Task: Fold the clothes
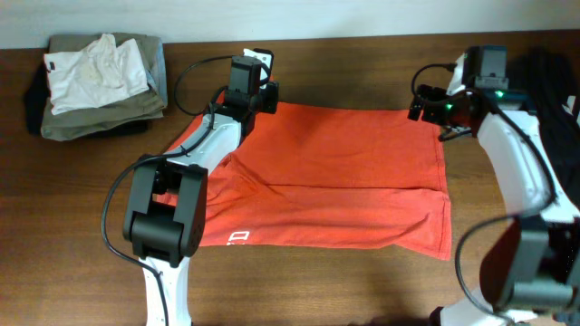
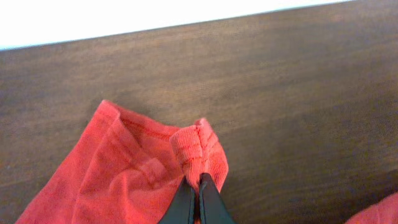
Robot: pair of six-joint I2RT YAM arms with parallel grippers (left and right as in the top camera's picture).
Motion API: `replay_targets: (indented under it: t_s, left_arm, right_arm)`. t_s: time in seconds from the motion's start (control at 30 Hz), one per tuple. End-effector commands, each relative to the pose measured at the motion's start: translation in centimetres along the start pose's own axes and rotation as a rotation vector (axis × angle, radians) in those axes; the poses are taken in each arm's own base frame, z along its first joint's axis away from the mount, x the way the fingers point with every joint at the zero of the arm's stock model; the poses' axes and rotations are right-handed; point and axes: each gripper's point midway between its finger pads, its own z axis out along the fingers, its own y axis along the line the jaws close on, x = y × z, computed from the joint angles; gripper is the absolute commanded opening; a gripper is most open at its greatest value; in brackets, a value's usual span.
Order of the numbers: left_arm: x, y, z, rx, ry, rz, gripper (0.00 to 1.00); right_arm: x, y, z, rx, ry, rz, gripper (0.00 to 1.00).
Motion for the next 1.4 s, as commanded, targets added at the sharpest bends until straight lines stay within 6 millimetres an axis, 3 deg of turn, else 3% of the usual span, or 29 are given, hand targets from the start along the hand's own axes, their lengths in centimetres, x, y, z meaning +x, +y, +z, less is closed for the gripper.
replay_targets:
  t_s: [0.0,0.13,0.23,0.33,0.5,0.53,0.57,0.6,0.83,0.93,1.03,1.23,1.37]
  left_arm:
    - [-0.3,0.3,-0.9,-0.011,0.025,0.008,0.0]
    - [0.4,0.3,-0.8,-0.012,0.051,0.008,0.0]
    - [0.7,0.3,-0.9,-0.014,0.064,0.009,0.0]
    - [1.3,0.4,-0.9,-0.015,0.086,0.009,0.0]
    - [1.8,0.4,-0.8,-0.016,0.104,0.009,0.0]
    - [1.9,0.4,-0.7,-0.016,0.107,0.009,0.0]
    - [2.0,0.4,-0.6,-0.016,0.109,0.009,0.0]
    - [2.1,0.4,-0.6,-0.016,0.111,0.009,0.0]
    - [1.4,0.4,-0.6,-0.015,0.082,0.009,0.0]
    - [0.2,0.3,-1.5,-0.014,0.063,0.008,0.0]
    - [0.0,1.7,-3.4,-0.096,0.097,0.013,0.0]
    - [3.8,2.7,-5.1,-0.151,0.275,0.03,0.0]
    - [4.3,2.8,-8.2,-0.156,0.35,0.036,0.0]
  right_arm:
    - [0.1,-0.6,4.8,0.021,0.02,-0.04,0.99]
    - [-0.7,-1.8,9.7,0.067,-0.012,-0.063,0.99]
    - [-0.1,-3.7,13.4,0.153,0.011,-0.063,0.99]
    - [0.4,-4.4,15.0,0.181,0.028,-0.07,0.99]
    - [0.2,-5.0,15.1,0.215,0.013,-0.051,0.97]
    - [0.2,-5.0,15.1,0.215,0.015,-0.051,0.93]
    - [0.4,-5.1,15.3,0.217,0.021,-0.05,0.7]
    - [0.5,-5.1,15.3,0.217,0.023,-0.041,0.56]
    - [0.4,-5.9,15.1,0.246,0.015,0.015,0.08]
    - [0.2,-7.2,13.7,0.267,0.016,0.11,0.04]
    - [-0.5,-7.9,10.2,0.257,0.01,0.215,0.04]
    - [-1.0,-5.6,0.8,0.189,-0.002,0.225,0.04]
    - [1.4,-5.6,-2.2,0.21,0.072,0.252,0.04]
